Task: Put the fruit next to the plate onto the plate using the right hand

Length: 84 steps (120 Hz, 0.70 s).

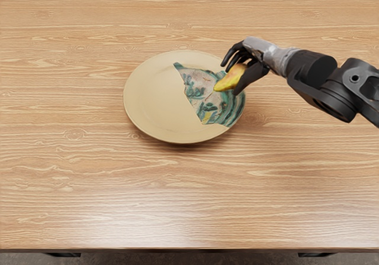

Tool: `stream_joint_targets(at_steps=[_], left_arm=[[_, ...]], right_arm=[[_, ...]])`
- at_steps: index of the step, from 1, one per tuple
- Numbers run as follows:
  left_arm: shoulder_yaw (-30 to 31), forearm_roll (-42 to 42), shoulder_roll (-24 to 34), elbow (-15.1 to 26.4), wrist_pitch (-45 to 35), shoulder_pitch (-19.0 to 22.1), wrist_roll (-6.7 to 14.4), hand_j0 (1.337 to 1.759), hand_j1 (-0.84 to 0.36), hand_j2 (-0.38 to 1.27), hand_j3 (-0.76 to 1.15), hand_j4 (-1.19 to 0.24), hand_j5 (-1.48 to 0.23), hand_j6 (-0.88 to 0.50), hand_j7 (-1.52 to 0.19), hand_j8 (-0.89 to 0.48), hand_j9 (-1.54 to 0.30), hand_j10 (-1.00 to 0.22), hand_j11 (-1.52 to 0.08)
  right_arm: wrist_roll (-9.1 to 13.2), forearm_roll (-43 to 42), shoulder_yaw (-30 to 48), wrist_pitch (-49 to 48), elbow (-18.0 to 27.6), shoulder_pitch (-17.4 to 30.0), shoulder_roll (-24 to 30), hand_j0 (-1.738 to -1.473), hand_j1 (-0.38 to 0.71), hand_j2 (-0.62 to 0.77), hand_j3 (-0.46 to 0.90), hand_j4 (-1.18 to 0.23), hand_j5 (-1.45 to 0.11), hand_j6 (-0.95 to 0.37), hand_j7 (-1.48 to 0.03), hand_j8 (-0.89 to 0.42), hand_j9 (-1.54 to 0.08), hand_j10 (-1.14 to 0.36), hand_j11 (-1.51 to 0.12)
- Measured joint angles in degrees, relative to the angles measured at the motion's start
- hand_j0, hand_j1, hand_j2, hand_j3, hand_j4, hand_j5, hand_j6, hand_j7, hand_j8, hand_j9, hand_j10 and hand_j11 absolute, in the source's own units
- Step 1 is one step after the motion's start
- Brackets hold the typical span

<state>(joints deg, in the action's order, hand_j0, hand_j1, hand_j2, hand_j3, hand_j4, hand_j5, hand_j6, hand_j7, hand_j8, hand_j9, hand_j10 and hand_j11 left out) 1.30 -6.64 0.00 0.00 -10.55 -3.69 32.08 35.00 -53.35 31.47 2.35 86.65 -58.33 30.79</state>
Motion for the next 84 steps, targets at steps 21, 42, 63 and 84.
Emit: stream_joint_targets(at_steps=[21,42,63,84], left_arm=[[0.00,0.00,0.00,0.00,0.00,0.00,0.00,1.658,0.35,0.00,0.00,0.01,0.00,0.01,0.00,0.01,0.00,0.01,0.00],[0.01,0.00,0.00,0.00,0.00,0.00,0.00,1.658,0.35,0.00,0.00,0.01,0.00,0.01,0.00,0.01,0.00,0.01,0.00],[0.00,0.00,0.00,0.00,0.00,0.00,0.00,1.658,0.35,0.00,0.00,0.01,0.00,0.01,0.00,0.01,0.00,0.01,0.00],[0.00,0.00,0.00,0.00,0.00,0.00,0.00,1.658,0.35,0.00,0.00,0.01,0.00,0.01,0.00,0.01,0.00,0.01,0.00]], right_arm=[[0.03,0.04,-0.09,-0.03,-3.16,0.12,-5.38,-1.656,0.34,0.54,0.00,-0.63,-0.91,-0.60,-0.86,-0.37,-0.90,-0.47,-0.89],[0.03,0.03,-0.42,-0.02,-6.52,0.50,-10.14,-1.655,0.34,0.53,0.00,-0.62,-0.91,-0.60,-0.86,-0.37,-0.89,-0.47,-0.88],[0.01,1.74,0.29,0.16,-8.14,0.43,-13.05,-1.657,0.00,0.25,0.00,-0.31,-0.45,-0.31,-0.42,-0.20,-0.44,-0.25,-0.43],[-2.59,10.90,5.17,-11.93,-8.51,0.50,-9.06,-1.658,-0.20,0.11,0.00,-0.13,-0.19,-0.13,-0.18,-0.09,-0.19,-0.11,-0.18]])
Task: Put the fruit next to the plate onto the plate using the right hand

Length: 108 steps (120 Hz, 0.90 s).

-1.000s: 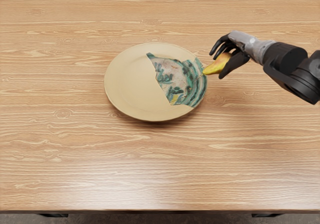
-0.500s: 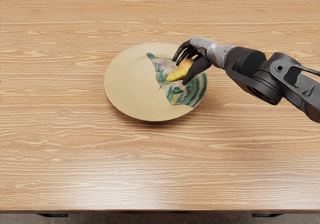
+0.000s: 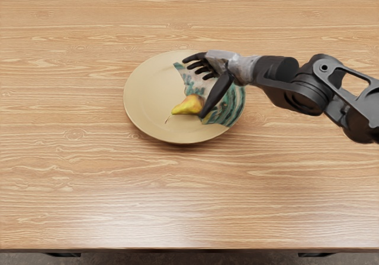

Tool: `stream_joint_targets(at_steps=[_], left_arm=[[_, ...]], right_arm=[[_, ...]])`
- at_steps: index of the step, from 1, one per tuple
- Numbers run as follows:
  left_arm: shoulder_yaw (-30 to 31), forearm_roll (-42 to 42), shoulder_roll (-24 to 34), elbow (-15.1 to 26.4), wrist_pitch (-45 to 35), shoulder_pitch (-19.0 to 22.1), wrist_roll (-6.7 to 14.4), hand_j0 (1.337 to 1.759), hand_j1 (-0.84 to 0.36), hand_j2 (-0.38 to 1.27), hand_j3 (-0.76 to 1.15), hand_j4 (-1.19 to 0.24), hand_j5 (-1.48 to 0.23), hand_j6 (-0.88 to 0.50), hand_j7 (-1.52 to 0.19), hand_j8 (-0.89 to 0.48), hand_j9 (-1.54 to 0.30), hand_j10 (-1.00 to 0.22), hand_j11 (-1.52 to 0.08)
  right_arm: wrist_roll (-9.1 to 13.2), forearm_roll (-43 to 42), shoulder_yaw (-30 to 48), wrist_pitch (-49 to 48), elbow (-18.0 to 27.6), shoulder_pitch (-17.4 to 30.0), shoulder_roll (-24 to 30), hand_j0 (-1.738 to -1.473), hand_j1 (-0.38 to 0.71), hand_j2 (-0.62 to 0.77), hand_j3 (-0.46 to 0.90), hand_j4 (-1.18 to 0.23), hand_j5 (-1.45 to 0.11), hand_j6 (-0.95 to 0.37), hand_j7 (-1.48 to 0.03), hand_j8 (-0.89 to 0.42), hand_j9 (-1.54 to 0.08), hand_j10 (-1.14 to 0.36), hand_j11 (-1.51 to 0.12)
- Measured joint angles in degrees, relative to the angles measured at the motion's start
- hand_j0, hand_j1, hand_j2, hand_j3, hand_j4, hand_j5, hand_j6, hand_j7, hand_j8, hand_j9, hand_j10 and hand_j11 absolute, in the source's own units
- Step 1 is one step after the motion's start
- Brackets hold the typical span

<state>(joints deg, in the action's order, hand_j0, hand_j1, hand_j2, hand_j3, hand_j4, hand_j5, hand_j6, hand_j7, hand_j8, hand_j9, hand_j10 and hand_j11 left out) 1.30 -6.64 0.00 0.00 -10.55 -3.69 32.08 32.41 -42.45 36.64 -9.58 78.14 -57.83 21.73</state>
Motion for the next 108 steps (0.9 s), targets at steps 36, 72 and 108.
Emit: stream_joint_targets(at_steps=[36,72,108], left_arm=[[0.01,0.00,0.00,0.00,0.00,0.00,0.00,1.658,0.35,0.00,0.00,0.01,0.00,0.01,0.00,0.01,0.00,0.01,0.00],[0.05,0.00,0.00,0.00,0.00,0.00,0.00,1.658,0.35,0.00,0.00,0.01,0.00,0.01,0.00,0.01,0.00,0.01,0.00],[0.27,0.00,0.00,0.00,0.00,0.88,-0.01,1.658,0.35,0.00,0.00,0.01,0.00,0.01,0.00,0.01,0.00,0.01,0.00]], right_arm=[[-14.07,19.11,2.56,-22.98,-0.07,2.19,10.88,-1.658,-0.32,0.02,0.00,-0.03,-0.04,-0.03,-0.04,-0.02,-0.04,-0.02,-0.04],[-19.36,29.31,2.80,-25.29,-0.09,8.24,22.34,-1.658,-0.34,0.01,0.00,-0.01,-0.01,-0.01,-0.01,0.00,-0.01,-0.01,-0.01],[-19.73,35.01,2.65,-25.43,-1.18,11.77,36.38,-1.658,-0.35,0.00,0.00,0.00,0.00,0.00,0.00,0.00,0.00,0.00,0.00]])
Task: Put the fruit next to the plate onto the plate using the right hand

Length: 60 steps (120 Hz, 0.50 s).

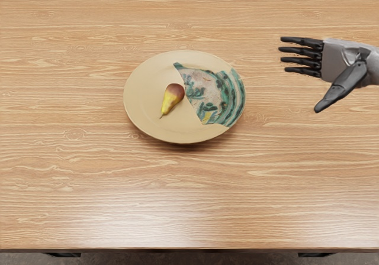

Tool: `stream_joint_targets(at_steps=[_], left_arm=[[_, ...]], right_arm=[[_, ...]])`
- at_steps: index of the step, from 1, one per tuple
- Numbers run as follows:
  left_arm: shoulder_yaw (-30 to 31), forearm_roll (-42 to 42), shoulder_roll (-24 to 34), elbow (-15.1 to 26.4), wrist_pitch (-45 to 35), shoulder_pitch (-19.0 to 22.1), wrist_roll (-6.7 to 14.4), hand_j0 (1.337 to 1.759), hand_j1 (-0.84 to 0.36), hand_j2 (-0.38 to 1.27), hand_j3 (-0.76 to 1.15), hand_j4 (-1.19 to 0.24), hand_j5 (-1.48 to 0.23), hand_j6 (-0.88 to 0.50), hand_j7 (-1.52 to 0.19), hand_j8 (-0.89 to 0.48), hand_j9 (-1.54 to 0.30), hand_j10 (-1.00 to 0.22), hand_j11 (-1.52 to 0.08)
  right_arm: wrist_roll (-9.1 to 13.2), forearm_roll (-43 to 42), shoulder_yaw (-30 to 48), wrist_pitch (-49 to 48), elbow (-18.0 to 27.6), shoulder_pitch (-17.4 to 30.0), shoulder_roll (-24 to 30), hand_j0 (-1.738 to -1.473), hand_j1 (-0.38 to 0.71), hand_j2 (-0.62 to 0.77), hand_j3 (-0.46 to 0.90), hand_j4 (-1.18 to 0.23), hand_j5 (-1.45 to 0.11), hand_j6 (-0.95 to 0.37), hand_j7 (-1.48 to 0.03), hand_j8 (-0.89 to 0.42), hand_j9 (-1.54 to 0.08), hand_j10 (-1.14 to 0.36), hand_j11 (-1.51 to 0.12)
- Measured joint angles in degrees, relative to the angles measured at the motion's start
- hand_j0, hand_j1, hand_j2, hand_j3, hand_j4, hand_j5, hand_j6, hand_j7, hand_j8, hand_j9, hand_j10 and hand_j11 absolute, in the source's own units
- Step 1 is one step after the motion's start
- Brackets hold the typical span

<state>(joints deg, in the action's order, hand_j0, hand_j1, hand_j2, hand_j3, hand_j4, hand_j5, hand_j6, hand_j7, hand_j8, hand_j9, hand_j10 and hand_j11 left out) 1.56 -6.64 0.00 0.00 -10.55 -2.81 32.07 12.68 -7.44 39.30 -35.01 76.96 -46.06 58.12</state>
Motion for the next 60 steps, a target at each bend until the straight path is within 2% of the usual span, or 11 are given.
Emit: stream_joint_targets(at_steps=[28,60], left_arm=[[-0.01,0.00,0.00,0.00,0.00,0.17,0.00,1.658,0.35,0.00,0.00,0.01,0.00,0.01,0.00,0.01,0.00,0.01,0.00],[-0.02,0.00,0.00,0.00,0.00,0.17,0.00,1.658,0.35,0.00,0.00,0.01,0.00,0.01,0.00,0.01,0.00,0.01,0.00]], right_arm=[[-0.02,1.04,-0.06,-0.01,-3.78,1.07,2.34,-1.658,-0.35,0.00,0.00,0.00,0.00,0.00,0.00,0.00,0.00,0.00,0.00],[-0.02,1.10,-0.06,-0.02,-5.44,1.89,2.67,-1.658,-0.35,0.00,0.00,0.00,0.00,0.00,0.00,0.00,0.00,0.00,0.00]])
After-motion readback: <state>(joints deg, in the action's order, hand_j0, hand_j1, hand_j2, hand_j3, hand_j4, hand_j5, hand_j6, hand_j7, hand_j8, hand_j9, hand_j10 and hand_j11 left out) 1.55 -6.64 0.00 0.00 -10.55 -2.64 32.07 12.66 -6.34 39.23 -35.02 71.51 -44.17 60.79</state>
